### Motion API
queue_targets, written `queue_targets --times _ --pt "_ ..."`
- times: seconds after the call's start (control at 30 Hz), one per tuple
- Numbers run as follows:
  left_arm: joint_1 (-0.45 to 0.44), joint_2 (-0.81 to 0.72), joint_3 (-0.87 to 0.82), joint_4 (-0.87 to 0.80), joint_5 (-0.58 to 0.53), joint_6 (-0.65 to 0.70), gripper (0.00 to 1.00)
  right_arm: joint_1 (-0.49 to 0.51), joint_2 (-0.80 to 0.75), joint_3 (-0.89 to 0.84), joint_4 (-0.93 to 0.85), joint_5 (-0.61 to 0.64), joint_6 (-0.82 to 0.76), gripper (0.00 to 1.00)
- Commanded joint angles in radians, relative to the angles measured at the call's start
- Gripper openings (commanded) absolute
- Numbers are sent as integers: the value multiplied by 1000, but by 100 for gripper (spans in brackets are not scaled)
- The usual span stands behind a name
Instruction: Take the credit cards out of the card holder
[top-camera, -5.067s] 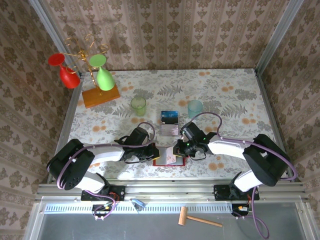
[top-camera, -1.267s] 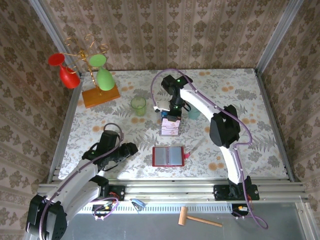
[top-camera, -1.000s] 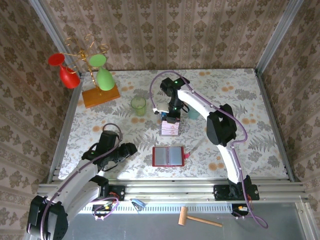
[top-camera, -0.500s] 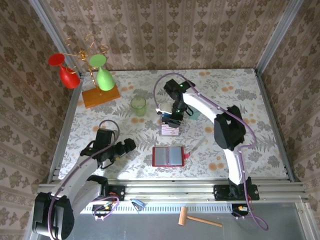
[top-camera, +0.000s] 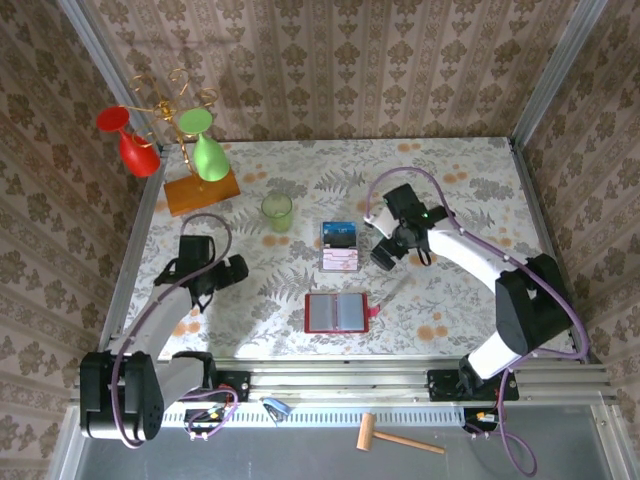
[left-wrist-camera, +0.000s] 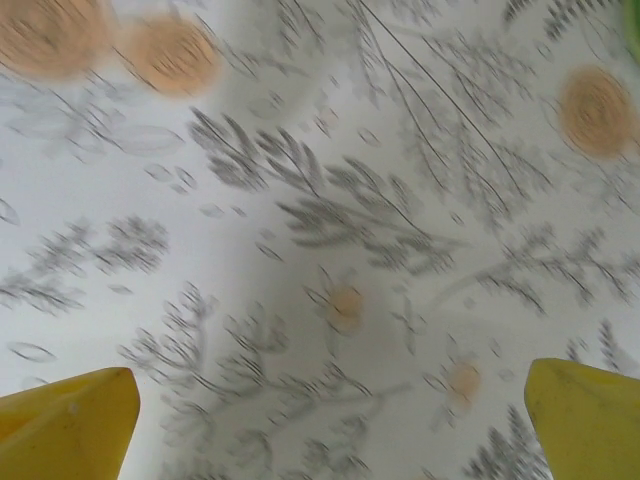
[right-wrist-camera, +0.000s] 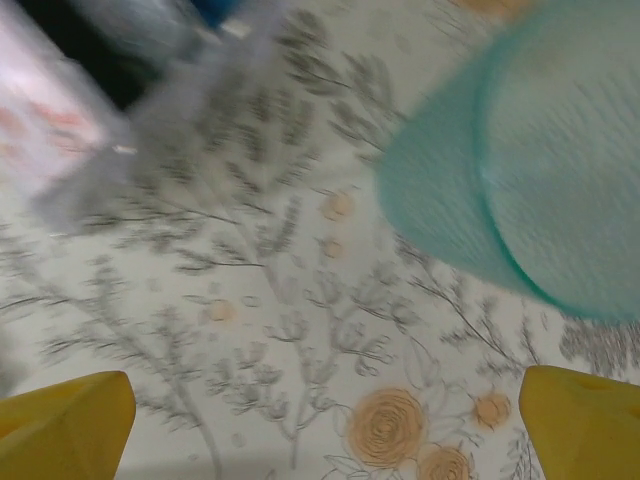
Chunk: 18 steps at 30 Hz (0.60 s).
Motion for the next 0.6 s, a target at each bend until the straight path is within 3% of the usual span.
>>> queue_targets --times 0.0,0.17,0.37,0.5,0.57 --pt "25 23 50 78 -117 95 100 -66 -79 -131 274 131 178 100" --pt "66 49 61 182 -190 133 100 -188 -125 -342 568 126 330 100" --pt "69 66 48 305 -302 231 100 -242 -101 -414 761 183 374 100" --pt "79 90 -81 594 -326 347 100 -270 -115 -475 922 175 365 100" --pt "99 118 -148 752 -284 361 100 -286 -123 -503 988 156 373 100"
